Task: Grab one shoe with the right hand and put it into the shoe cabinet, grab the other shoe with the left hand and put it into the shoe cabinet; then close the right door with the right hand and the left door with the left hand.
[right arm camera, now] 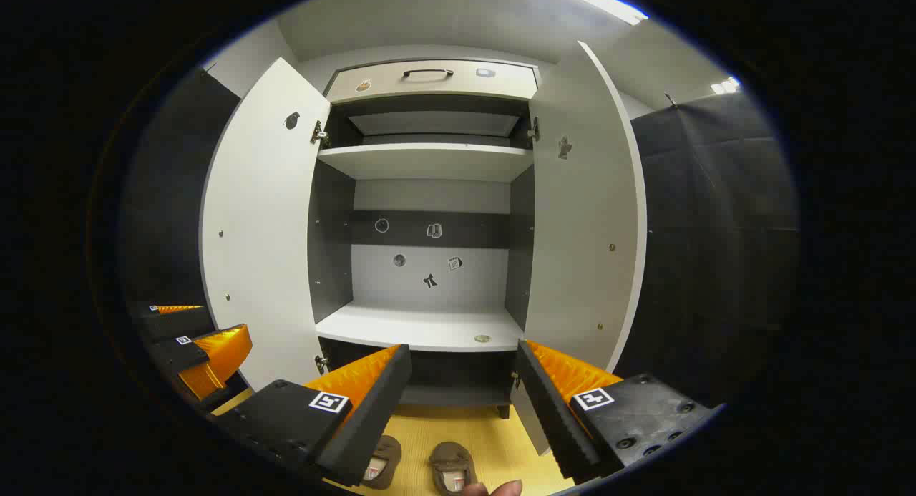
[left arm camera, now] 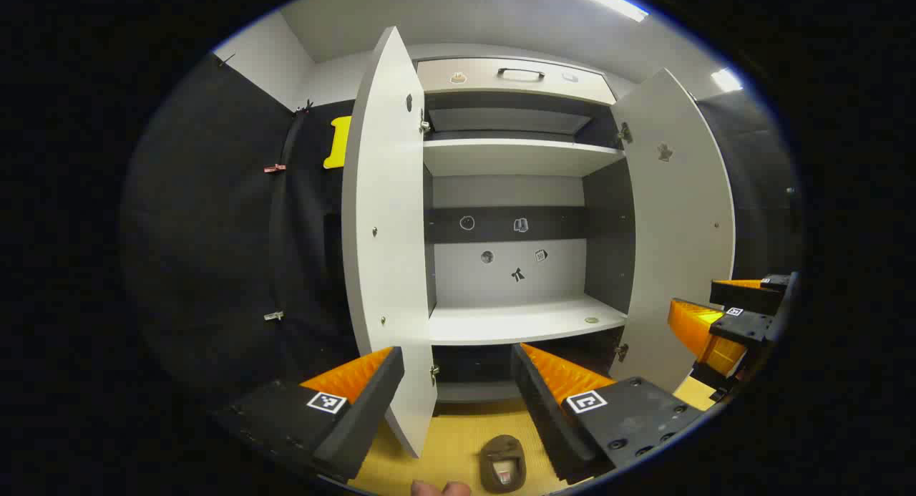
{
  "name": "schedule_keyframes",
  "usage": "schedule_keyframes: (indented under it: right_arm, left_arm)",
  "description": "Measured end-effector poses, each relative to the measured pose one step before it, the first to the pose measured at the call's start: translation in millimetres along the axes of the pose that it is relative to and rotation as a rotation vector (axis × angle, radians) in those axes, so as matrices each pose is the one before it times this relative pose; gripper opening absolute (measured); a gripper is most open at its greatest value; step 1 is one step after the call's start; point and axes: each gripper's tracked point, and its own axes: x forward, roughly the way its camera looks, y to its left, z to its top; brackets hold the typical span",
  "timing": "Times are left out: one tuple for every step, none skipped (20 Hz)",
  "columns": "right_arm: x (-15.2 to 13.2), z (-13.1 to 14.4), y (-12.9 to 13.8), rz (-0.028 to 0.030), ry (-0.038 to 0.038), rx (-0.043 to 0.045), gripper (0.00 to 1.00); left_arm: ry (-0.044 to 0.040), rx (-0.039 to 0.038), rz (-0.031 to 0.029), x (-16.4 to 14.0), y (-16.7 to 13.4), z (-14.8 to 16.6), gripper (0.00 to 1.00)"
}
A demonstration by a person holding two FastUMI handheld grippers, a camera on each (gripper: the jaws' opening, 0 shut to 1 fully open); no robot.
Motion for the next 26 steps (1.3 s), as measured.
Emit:
schedule_keyframes:
  right_arm:
    - [0.63, -1.38, 0.0, -0.00254, 0.00143, -0.00386, 0.98]
    - [0.3, -2.9, 1.16, -0.00156, 0.00615, -0.00325, 0.98]
    - [0.1, -2.12, 1.43, 0.0026, 0.00663, -0.00133, 0.98]
    - [0.67, -1.22, 0.91, -0.00164, 0.00373, 0.00024, 0.98]
    - [0.05, -0.48, 0.89, 0.00102, 0.00292, 0.00222, 0.98]
    - [-0.36, -0.21, 0.1, -0.001, 0.00026, 0.00349, 0.98]
    - [0.31, -0.02, 0.72, 0.00241, 0.00086, 0.00247, 0.98]
    - [0.13, -0.36, 0.95, 0.00048, 0.00094, -0.00017, 0.98]
    - [-0.1, -0.21, 0.12, -0.00071, 0.00179, -0.00062, 0.98]
    - [-0.39, -0.2, 0.59, 0.00165, -0.00047, 0.00013, 0.98]
    - [0.02, -0.39, -0.06, -0.0015, -0.00017, 0.00001, 0.98]
    - [-0.14, 0.32, -0.07, 0.0005, -0.00133, 0.00112, 0.98]
    - [-0.09, -0.19, 0.14, -0.00037, 0.00075, 0.00035, 0.98]
    - [-0.73, -0.53, -0.75, -0.0016, 0.00035, 0.00099, 0.98]
    - [-0.35, -0.33, -0.19, -0.00024, 0.00122, 0.00035, 0.98]
    - [-0.15, -0.22, -0.6, -0.00143, 0.00189, 0.0003, 0.98]
    - [-0.1, 0.03, -0.3, 0.0011, 0.00078, 0.00132, 0.98]
    - [-0.49, -0.55, -0.78, 0.00166, 0.00087, -0.0006, 0.98]
    - [-0.02, -0.65, -1.0, 0.00047, 0.00242, -0.00258, 0.98]
    - [0.16, -1.55, -1.63, -0.00204, 0.00283, -0.00391, 0.98]
    - [-0.13, -3.0, -2.24, -0.00325, 0.00744, -0.00301, 0.98]
    - [0.14, -4.24, 0.26, 0.00424, 0.01068, -0.00122, 0.98]
    - [-0.26, -7.44, 1.35, 0.01215, 0.0199, 0.00068, 0.98]
    - [-0.01, -10.4, 2.06, 0.01384, 0.02635, 0.0012, 0.98]
    - [-0.45, -11.69, 1.53, 0.01353, 0.03016, 0.00252, 0.98]
    - [0.97, -12.77, 2.62, 0.0149, 0.03148, 0.00326, 0.98]
  left_arm:
    - [-0.001, 0.00237, -0.00238, 0.37, 0.19, 0.24, 0.95]
    - [-0.00168, 0.00011, -0.00048, 0.93, 1.35, -0.12, 0.95]
    - [-0.00342, -0.00234, 0.0003, 0.78, 1.68, 0.93, 0.95]
    - [-0.00476, -0.00245, 0.00136, 0.61, 0.8, 1.03, 0.95]
    - [-0.00428, -0.00218, -0.0001, 0.85, 1.23, 0.6, 0.95]
    - [-0.00028, 0.00021, 0.00009, -0.81, 0.12, -0.78, 0.95]
    - [-0.00076, 0.00168, 0.00185, 0.07, 0.65, 0.01, 0.95]
    - [-0.00068, 0.00156, 0.00022, 0.41, 0.18, -0.15, 0.95]
    - [-0.00095, 0.00009, 0.00098, -0.05, 0.54, 0.7, 0.95]
    - [-0.00021, 0.00049, -0.00079, 0.11, -0.03, -0.45, 0.95]
    - [-0.00044, 0.00071, 0.00075, -0.01, 0.44, 0.49, 0.95]
    - [0.00056, 0.00042, 0.00098, 0.12, 0.49, -0.67, 0.95]
    - [0.00174, -0.00071, -0.00087, -0.66, 0.32, 0.16, 0.95]
    - [-0.00059, -0.0003, 0.00017, -0.45, -0.48, -0.99, 0.95]
    - [-0.00029, -0.00025, 0.00085, 0.01, -0.21, 0.83, 0.95]
    - [-0.00178, -0.00098, -0.00087, -0.94, -0.9, 0.43, 0.95]
    - [-0.00444, -0.00141, -0.00282, -0.85, -0.6, 0.86, 0.95]
    - [-0.00419, -0.00142, -0.00362, -0.08, -1.55, 0.55, 0.95]
    - [-0.00442, -0.00174, -0.00373, -0.88, -1.14, 1.04, 0.95]
    - [-0.00422, -0.00325, -0.00162, -0.15, -0.24, -0.1, 0.95]
    - [-0.0034, -0.00357, -0.00231, -1.09, -0.34, 0.33, 0.95]
    - [-0.00365, -0.0027, -0.00125, -1.29, -0.24, -0.08, 0.95]
    - [-0.00239, -0.00142, -0.00197, -1.05, -0.23, -0.36, 0.95]
    - [-0.00315, 0.00058, -0.00072, -1.03, -0.26, -1.63, 0.95]
    - [-0.00291, 0.00078, -0.00022, -0.69, 0.42, -0.51, 0.95]
    - [-0.00122, 0.00084, -0.001, -1.45, 0.01, -2.41, 0.95]
